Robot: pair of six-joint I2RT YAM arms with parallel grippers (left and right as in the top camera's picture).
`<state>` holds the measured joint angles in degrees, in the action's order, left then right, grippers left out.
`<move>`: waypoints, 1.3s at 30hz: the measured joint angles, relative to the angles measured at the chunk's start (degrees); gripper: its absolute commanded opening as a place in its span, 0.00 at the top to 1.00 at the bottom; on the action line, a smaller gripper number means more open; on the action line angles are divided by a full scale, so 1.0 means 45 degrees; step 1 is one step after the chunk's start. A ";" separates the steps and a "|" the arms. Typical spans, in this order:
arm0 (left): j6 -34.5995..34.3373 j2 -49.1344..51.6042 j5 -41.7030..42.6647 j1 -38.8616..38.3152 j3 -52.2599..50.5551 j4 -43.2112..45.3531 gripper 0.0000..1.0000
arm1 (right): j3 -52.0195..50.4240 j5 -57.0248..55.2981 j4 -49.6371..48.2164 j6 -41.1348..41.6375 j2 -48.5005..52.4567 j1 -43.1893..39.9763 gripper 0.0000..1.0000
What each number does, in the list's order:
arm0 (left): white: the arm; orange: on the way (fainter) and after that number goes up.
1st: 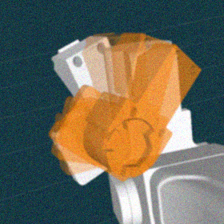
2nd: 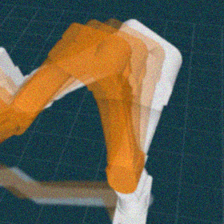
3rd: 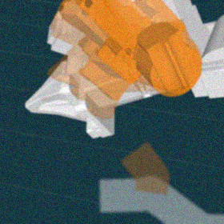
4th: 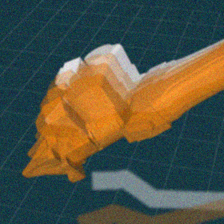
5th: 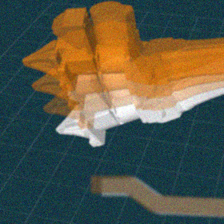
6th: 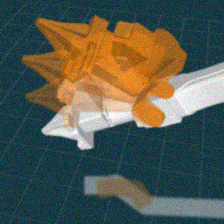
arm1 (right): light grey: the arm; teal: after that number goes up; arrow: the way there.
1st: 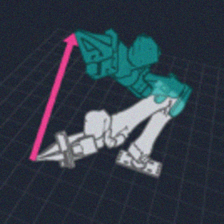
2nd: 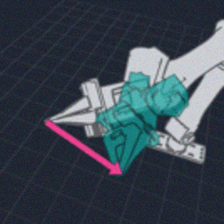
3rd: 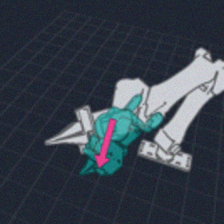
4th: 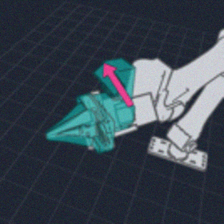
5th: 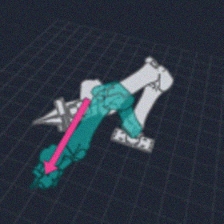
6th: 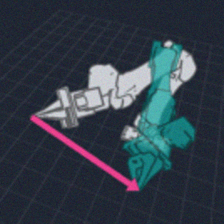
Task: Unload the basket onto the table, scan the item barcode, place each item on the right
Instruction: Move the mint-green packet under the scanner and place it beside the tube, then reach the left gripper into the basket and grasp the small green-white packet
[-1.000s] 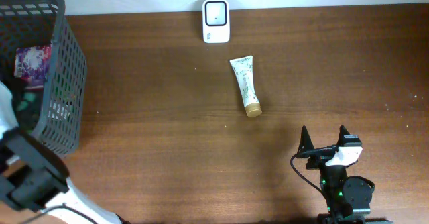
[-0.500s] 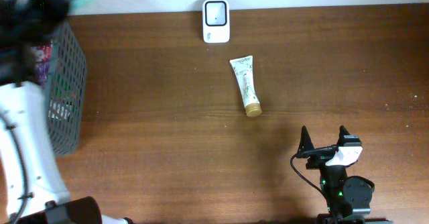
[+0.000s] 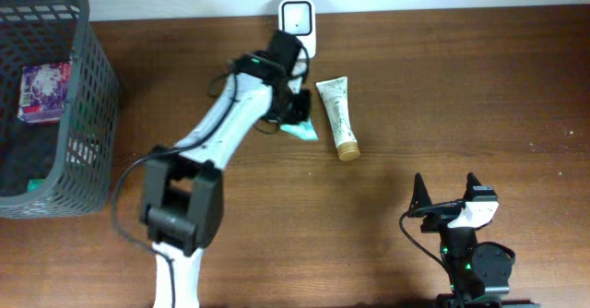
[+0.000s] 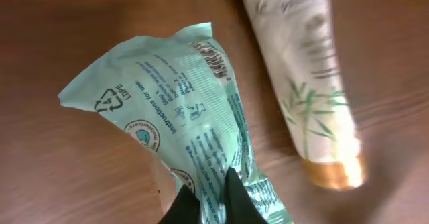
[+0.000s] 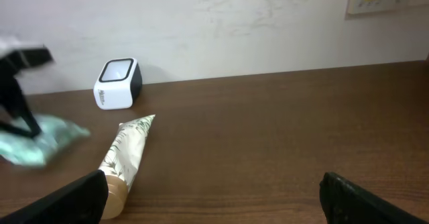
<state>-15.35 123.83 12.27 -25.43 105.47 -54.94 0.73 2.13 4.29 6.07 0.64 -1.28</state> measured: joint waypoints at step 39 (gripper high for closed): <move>-0.1472 -0.1530 -0.5168 1.3177 0.3419 -0.2288 0.09 | 0.0000 0.0000 0.0000 -0.0005 0.0000 0.0000 0.01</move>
<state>-21.98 116.95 -10.98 33.87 120.86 -65.23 0.73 2.13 4.29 6.04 0.64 -1.28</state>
